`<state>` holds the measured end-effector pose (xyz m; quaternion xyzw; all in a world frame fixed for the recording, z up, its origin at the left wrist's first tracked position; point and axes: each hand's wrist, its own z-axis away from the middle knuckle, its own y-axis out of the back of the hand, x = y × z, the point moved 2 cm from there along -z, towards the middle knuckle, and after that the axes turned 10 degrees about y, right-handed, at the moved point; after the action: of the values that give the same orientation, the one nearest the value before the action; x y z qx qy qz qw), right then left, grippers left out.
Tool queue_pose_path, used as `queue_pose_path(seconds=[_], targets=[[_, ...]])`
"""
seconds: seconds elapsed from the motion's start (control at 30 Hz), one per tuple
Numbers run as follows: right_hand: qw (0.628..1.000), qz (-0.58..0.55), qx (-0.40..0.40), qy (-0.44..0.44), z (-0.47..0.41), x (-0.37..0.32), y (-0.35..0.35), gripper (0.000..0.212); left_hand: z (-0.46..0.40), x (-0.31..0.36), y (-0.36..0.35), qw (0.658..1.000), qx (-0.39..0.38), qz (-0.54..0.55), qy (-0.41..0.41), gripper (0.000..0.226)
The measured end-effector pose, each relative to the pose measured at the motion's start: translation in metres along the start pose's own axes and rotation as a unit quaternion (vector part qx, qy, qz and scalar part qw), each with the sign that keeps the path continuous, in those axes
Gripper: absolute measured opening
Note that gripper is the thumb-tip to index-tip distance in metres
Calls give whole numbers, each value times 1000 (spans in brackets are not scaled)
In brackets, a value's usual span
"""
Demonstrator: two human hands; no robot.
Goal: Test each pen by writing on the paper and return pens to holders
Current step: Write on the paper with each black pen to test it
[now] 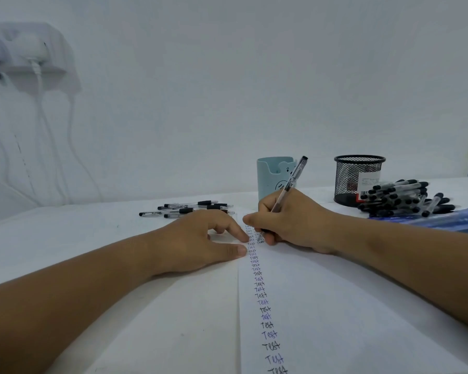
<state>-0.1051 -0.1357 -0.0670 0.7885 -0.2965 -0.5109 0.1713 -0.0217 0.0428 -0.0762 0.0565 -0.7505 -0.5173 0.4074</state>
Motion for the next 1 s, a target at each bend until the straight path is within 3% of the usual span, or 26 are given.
queue_pose_path(seconds=[1.0], targets=[[1000, 19, -17, 16, 0, 3, -1, 34, 1, 1, 0, 1000, -8, 3, 3, 17]])
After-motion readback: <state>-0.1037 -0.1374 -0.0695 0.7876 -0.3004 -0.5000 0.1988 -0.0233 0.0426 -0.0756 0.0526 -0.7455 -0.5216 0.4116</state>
